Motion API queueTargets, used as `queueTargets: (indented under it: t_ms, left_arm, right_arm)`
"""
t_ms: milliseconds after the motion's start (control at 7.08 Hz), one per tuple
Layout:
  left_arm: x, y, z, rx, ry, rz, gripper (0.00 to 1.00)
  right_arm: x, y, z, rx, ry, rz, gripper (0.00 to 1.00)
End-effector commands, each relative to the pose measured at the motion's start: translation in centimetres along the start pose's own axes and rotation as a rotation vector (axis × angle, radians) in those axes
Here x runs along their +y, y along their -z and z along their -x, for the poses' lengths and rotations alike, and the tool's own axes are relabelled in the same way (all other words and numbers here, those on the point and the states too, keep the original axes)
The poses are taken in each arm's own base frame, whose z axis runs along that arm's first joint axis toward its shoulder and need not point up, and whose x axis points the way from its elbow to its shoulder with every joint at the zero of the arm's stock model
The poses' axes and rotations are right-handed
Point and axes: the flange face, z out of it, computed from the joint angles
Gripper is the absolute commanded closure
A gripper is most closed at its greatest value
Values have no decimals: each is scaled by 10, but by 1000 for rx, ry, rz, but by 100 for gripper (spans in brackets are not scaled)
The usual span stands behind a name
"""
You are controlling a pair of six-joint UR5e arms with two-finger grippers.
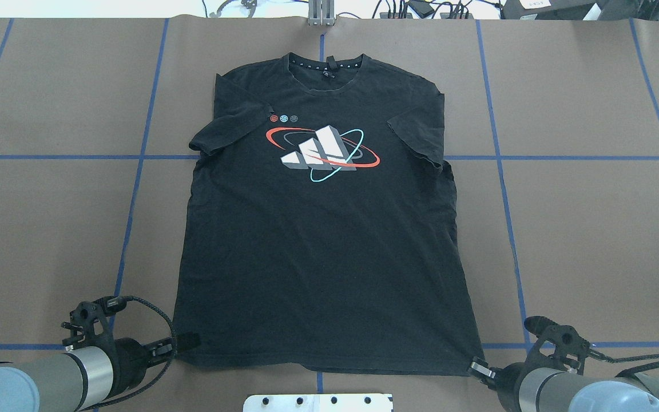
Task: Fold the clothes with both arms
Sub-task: 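Grasp both hem corners with the left and right grippers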
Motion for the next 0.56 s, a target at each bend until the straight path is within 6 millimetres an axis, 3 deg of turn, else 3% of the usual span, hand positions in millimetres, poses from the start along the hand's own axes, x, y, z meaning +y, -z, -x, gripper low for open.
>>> queueTargets:
  t_ms: [0, 424]
  left_arm:
    - [4, -3, 10, -21, -1, -2, 29]
    - [3, -5, 13, -29, 2, -6, 29]
  right_arm:
    - [0, 0, 0, -1, -1, -2, 100]
    - [-1, 1, 1, -4, -2, -4, 100]
